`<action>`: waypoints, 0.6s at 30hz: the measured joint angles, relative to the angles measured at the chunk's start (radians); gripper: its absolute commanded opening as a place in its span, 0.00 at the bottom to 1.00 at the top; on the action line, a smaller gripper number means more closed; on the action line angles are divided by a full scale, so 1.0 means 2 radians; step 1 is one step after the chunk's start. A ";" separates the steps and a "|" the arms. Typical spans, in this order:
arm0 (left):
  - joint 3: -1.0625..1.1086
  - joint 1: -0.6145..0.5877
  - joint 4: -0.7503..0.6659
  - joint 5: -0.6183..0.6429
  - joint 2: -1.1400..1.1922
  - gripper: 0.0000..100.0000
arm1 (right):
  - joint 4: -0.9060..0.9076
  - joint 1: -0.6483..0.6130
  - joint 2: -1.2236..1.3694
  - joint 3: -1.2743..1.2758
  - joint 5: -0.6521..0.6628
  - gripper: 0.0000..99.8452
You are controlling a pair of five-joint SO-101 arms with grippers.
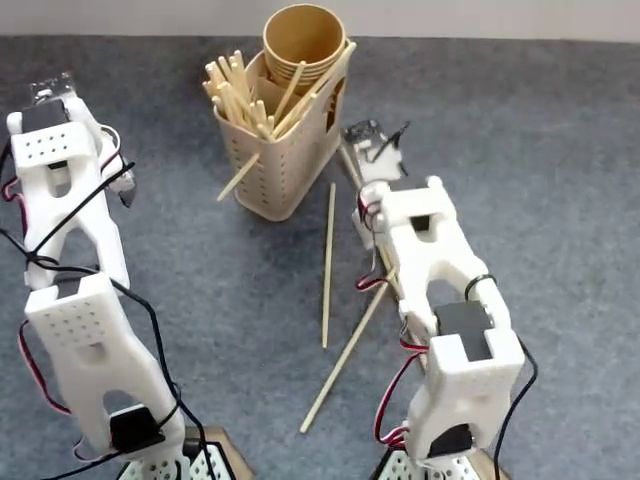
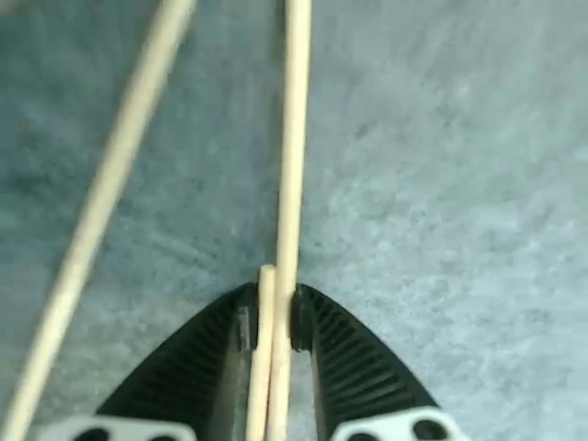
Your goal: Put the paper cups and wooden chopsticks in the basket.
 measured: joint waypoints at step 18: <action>0.041 0.000 -0.027 0.000 0.000 0.12 | -0.021 -0.081 -0.114 -0.422 -0.028 0.01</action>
